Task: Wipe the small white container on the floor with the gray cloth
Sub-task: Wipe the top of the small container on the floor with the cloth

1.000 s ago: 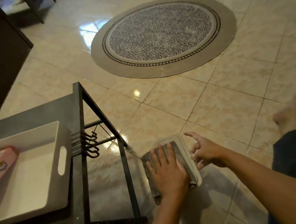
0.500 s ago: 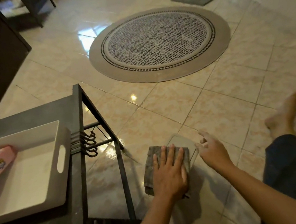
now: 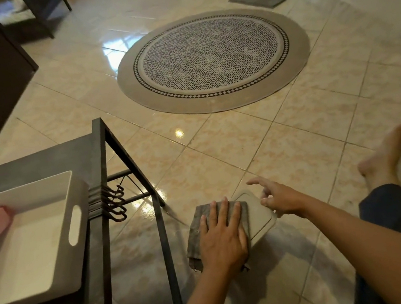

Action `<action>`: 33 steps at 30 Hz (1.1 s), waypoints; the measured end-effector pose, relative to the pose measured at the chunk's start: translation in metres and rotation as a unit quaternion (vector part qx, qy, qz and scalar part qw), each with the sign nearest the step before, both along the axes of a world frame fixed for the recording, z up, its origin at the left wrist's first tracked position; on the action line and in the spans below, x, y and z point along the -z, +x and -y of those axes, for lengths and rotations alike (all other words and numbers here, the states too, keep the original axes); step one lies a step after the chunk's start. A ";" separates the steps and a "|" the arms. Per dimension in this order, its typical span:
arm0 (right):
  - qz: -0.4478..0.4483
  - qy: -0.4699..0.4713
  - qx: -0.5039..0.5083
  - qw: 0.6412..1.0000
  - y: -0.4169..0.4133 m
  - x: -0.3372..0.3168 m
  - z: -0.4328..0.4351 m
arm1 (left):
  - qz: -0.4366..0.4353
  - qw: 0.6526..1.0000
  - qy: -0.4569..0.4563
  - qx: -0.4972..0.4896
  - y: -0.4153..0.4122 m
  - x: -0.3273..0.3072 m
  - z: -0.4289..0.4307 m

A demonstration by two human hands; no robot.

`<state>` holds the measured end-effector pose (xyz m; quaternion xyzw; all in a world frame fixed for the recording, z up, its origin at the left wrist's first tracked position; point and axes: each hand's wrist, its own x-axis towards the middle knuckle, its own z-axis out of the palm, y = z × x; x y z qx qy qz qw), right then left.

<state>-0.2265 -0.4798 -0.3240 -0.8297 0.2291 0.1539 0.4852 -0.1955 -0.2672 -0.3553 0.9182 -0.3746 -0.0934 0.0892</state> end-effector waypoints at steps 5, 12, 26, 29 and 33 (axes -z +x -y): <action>0.002 0.038 0.063 0.997 -0.020 0.004 -0.018 | -0.036 0.999 0.001 -0.011 0.005 -0.015 0.011; -0.019 0.081 0.024 0.996 -0.021 -0.003 -0.010 | -0.007 1.000 -0.006 -0.016 -0.005 -0.003 -0.001; -0.023 0.120 0.041 0.992 -0.019 0.000 -0.010 | -0.002 0.994 -0.015 -0.110 -0.018 0.013 0.041; -0.020 0.113 0.043 0.992 -0.021 0.002 -0.011 | 0.002 0.983 -0.021 -0.182 -0.018 0.014 0.028; -0.021 0.120 0.038 0.992 -0.021 -0.002 -0.012 | 0.024 0.994 -0.026 -0.108 -0.031 0.014 0.031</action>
